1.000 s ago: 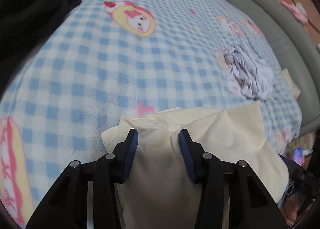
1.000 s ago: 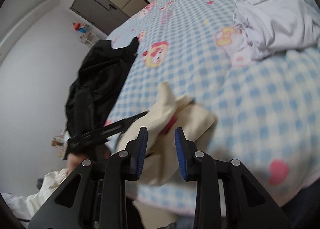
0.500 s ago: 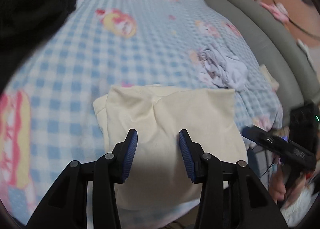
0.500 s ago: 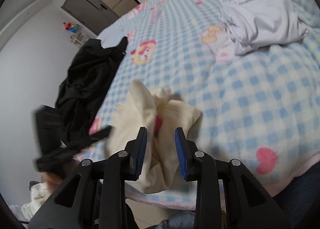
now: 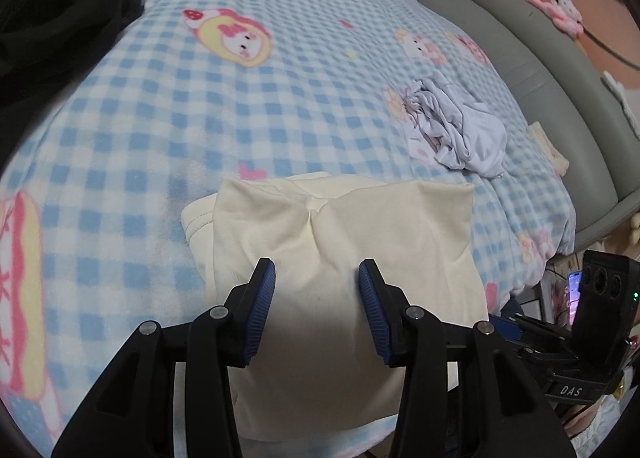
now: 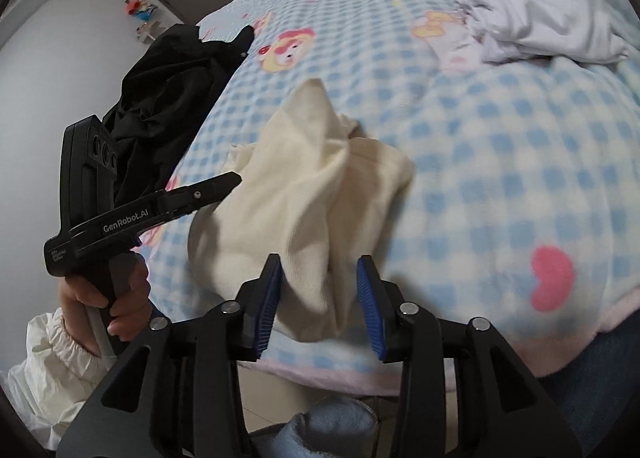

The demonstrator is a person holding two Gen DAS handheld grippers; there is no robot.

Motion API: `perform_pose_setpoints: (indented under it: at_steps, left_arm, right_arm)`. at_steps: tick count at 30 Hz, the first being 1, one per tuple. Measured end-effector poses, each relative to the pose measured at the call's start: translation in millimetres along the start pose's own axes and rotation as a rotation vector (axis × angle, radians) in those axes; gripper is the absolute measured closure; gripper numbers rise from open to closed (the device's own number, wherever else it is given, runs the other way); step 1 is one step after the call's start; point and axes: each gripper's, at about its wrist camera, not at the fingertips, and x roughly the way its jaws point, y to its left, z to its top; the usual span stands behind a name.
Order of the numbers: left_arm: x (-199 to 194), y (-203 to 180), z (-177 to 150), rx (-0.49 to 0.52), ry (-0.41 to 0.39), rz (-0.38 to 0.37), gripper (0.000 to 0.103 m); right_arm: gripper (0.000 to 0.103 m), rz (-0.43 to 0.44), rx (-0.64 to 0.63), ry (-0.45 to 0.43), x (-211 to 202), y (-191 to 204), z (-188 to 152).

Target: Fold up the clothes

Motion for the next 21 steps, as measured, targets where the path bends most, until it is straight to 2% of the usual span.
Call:
perform_pose_setpoints:
  at_steps: [5,8,11,13,15,18,19,21]
  left_arm:
    - [-2,-4,3,0.021,0.008,0.003,0.058]
    - [-25,-3,2,0.024,-0.016,-0.018,0.056]
    - [-61,2,-4,0.004,-0.101,-0.081,0.045]
    - [-63,10,-10,-0.03,-0.107,-0.076,0.041]
    - [-59,19,-15,-0.07,-0.097,-0.056,0.041]
    - [-52,34,-23,-0.134,-0.08,-0.032,0.041]
    - [-47,42,-26,-0.163,-0.07,-0.031,0.034]
    - [-35,63,-34,-0.247,-0.037,-0.101,0.026]
  right_arm:
    - [0.059,-0.05,0.013,-0.001,6,-8,-4]
    - [0.058,0.009,0.031,-0.015,-5,-3,0]
    - [0.058,0.079,0.017,-0.082,-27,8,9]
    - [0.058,0.109,0.013,-0.12,-34,13,19]
    - [0.058,0.082,-0.011,-0.119,-27,19,30]
    - [0.058,-0.007,-0.024,-0.079,-2,20,40]
    - [0.058,-0.038,-0.011,-0.065,6,16,40]
    - [0.057,-0.062,0.028,-0.048,16,3,34]
